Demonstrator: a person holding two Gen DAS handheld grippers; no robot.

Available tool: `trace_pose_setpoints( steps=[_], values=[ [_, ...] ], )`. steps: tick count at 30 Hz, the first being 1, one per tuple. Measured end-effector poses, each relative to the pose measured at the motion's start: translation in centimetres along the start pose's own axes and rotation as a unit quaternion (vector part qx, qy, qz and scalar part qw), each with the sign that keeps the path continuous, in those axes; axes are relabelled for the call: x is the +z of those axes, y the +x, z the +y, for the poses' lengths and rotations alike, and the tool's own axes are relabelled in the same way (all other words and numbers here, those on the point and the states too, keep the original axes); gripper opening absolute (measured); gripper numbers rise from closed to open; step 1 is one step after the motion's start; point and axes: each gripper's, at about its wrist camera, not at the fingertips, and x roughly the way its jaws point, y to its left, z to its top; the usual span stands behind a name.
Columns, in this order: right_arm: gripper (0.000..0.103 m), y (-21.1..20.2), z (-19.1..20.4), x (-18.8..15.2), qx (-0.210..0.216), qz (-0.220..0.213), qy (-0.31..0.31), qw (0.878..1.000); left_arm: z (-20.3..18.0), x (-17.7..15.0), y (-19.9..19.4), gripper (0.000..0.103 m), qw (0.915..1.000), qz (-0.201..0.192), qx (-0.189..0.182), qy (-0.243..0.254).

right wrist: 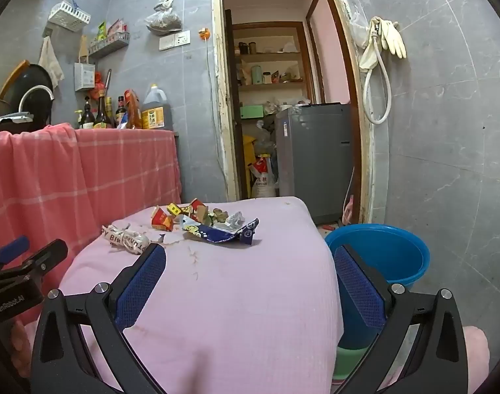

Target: Collect trash

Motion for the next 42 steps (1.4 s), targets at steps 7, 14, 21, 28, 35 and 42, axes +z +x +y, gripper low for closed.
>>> trace_pose_setpoints(
  steps=[7,14,21,28,35,42],
  values=[
    [0.103,-0.11,-0.07,0.07,0.001,-0.005,0.001,1.000,-0.02,0.00,-0.02,0.101,1.0000,-0.001,0.001,0.003],
    [0.103,0.11,0.03,-0.34,0.001,-0.004,0.002,1.000,0.04,0.01,-0.04,0.101,1.0000,0.000,0.000,0.003],
    [0.103,-0.31,-0.23,0.31,0.004,-0.006,0.003,1.000,0.03,-0.05,0.09,0.101,1.0000,0.000,0.000,0.004],
    [0.103,-0.21,-0.26,0.05,0.007,-0.007,0.006,1.000,0.15,-0.52,0.18,0.101,1.0000,0.000,0.000,0.006],
    [0.103,-0.23,-0.23,0.04,0.008,-0.008,0.006,1.000,0.02,-0.09,0.07,0.101,1.0000,-0.002,0.001,0.007],
    [0.103,-0.33,-0.23,0.11,0.008,-0.009,0.006,1.000,-0.01,-0.02,-0.03,0.101,1.0000,-0.003,0.001,0.008]
  ],
)
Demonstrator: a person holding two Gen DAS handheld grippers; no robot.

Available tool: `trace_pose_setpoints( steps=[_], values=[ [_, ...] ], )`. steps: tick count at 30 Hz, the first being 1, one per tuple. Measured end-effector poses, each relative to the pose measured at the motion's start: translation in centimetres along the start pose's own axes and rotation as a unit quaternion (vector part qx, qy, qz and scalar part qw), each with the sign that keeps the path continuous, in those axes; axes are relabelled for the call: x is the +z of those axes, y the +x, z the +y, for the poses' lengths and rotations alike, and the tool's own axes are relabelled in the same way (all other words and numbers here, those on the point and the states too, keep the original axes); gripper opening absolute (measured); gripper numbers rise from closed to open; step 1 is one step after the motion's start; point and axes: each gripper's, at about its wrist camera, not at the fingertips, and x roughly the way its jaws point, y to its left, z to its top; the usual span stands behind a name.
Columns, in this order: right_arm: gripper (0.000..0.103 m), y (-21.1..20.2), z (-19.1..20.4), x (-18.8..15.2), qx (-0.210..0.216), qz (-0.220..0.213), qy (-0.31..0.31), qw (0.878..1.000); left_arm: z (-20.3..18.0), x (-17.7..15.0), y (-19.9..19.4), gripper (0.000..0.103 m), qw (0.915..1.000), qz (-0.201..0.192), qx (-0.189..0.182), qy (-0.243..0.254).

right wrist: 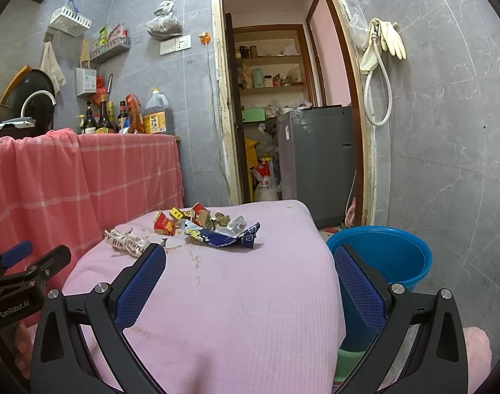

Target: Collect trash

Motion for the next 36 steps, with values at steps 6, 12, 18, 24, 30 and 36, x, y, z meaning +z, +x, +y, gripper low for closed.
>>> trace_pose_setpoints(
  steps=[6,12,18,24,30,36],
  values=[
    [0.103,-0.03,-0.03,0.02,0.001,0.000,0.000,1.000,-0.05,0.03,-0.06,0.101,1.0000,0.000,0.000,0.001],
    [0.103,-0.05,-0.03,0.04,0.000,-0.001,0.000,1.000,-0.08,0.03,-0.07,0.101,1.0000,-0.001,0.000,0.001],
    [0.103,-0.11,-0.02,0.09,0.000,-0.001,0.000,1.000,-0.12,0.03,-0.09,0.101,1.0000,-0.001,0.001,0.002],
    [0.103,-0.18,0.02,0.10,0.000,-0.002,0.000,1.000,-0.12,0.02,-0.09,0.101,1.0000,-0.001,0.001,0.002],
    [0.103,-0.20,0.02,0.09,0.001,-0.002,0.000,1.000,-0.13,0.02,-0.10,0.101,1.0000,-0.001,0.001,0.002],
    [0.103,-0.23,0.02,0.08,0.001,-0.003,0.000,1.000,-0.13,0.01,-0.12,0.101,1.0000,-0.001,0.001,0.002]
  ],
)
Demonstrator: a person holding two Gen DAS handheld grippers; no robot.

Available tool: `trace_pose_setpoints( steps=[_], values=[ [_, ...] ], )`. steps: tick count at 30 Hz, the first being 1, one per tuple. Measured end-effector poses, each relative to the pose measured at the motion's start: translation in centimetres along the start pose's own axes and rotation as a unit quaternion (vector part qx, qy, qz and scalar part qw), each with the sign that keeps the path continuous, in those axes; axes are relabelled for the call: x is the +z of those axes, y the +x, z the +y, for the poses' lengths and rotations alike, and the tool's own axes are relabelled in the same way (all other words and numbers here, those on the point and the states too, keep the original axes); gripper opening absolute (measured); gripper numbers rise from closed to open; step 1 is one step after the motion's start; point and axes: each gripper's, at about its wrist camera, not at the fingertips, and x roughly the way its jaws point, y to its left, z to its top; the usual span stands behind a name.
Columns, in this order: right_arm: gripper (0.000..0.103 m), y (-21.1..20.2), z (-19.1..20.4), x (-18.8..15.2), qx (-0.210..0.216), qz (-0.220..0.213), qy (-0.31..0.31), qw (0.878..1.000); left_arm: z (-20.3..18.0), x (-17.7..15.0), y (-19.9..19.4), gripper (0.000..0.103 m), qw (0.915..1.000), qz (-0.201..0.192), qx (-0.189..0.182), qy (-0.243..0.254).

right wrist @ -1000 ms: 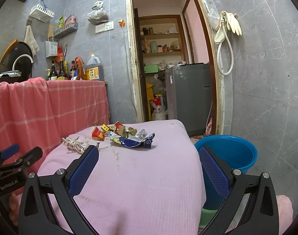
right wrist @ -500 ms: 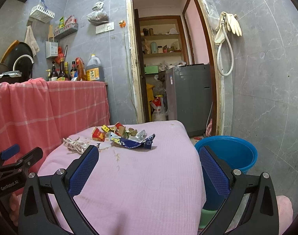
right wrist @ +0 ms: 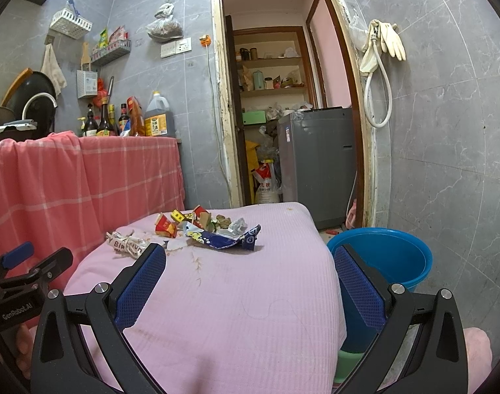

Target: Collect trash

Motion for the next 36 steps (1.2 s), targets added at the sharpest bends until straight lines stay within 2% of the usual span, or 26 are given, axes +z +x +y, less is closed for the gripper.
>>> trace_pose_setpoints(
  steps=[23,30,36],
  values=[
    [0.103,0.1,0.1,0.7,0.004,0.006,0.001,1.000,-0.3,0.4,0.1,0.101,1.0000,0.005,0.002,0.002],
    [0.103,2.6,0.4,3.0,0.013,-0.007,-0.014,1.000,0.0,2.8,1.6,0.101,0.9998,-0.008,0.017,0.011],
    [0.103,7.3,0.6,4.7,0.039,0.001,-0.042,0.998,0.5,4.5,5.7,0.101,0.9992,0.019,0.036,0.004]
  ],
)
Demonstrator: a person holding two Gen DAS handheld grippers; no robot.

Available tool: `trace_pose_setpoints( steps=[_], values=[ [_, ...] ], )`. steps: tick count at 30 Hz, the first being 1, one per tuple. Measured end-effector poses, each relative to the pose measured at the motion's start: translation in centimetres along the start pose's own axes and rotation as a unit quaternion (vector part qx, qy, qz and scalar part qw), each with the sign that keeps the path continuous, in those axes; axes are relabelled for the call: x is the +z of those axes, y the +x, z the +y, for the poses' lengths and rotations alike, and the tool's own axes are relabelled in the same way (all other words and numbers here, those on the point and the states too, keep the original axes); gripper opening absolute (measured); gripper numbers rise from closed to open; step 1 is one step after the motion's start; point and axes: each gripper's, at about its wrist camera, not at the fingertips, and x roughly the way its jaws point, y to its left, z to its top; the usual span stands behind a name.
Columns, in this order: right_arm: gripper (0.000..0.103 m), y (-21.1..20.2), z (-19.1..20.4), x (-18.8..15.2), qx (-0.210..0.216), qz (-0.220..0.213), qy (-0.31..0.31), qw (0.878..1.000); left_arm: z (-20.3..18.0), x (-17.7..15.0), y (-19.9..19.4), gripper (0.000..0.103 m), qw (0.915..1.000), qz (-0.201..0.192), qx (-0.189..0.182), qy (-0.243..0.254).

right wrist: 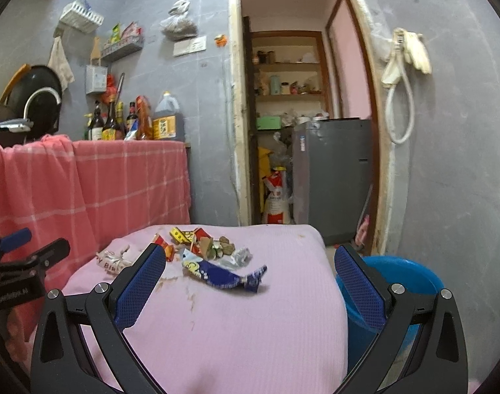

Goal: Collect trash
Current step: 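Grasp the white ribbon with the left tool while the right tool grasps the blue wrapper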

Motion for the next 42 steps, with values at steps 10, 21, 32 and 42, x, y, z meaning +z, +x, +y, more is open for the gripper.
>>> trace_pose_setpoints(
  steps=[10,21,32,42],
  values=[
    [0.103,9.4,-1.5,0.0,0.092,0.080,-0.019,0.992,0.2,0.9,8.8,0.101,0.9943,0.106,0.006,-0.012],
    [0.103,15.5,-0.7,-2.8,0.181,0.207,-0.073,0.959,1.4,-0.7,14.9,0.070,0.9723,0.226,-0.023,-0.054],
    [0.061,16.7,0.6,-4.5,0.205,0.264,-0.102,0.937,1.7,-1.1,14.6,0.034,0.9675,0.240,-0.048,-0.063],
    [0.045,14.0,0.6,-4.4,0.205,0.233,-0.078,0.947,0.9,-0.8,12.1,0.020,0.9693,0.221,-0.084,-0.067]
  ],
)
